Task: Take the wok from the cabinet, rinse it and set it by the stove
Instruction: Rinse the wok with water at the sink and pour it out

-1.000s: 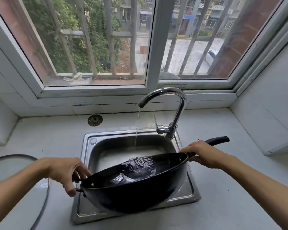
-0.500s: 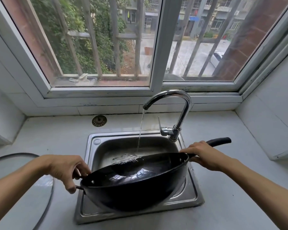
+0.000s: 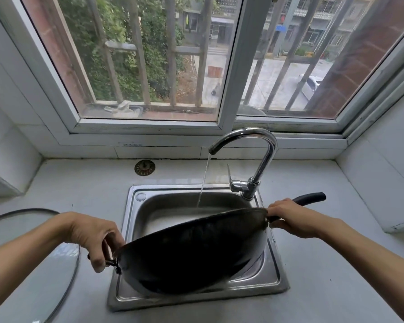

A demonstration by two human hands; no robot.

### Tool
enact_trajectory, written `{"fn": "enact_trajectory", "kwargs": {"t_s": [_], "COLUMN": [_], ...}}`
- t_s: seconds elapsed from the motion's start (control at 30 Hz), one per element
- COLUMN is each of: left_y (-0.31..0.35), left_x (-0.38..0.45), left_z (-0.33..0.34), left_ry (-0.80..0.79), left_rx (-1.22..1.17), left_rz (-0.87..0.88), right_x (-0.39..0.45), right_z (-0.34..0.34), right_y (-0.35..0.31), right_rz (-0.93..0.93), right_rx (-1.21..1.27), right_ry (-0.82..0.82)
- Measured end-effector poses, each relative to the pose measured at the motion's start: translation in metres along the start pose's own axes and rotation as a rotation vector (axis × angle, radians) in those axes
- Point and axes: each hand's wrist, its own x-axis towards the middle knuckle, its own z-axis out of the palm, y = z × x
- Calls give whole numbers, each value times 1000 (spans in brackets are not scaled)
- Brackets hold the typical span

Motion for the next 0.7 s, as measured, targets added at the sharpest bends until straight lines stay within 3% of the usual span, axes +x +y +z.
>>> {"fn": "enact_trajectory", "kwargs": {"t_s": [0.2,0.47,0.7], "left_y": [-3,-1,-26], "left_x": [3,7,26], "left_z": [1,0,5], "left_ry": [55,400,673], "left_rx": [-18,347,518], "left_rz": [13,-160,-157], "right_x": [-4,-3,2], "right_z": [-7,13,48], "right_y": [-4,-2,-7], "right_rz": [8,60,144], "right_rx": [50,16,23], "right_ry": [-27,121,187]}}
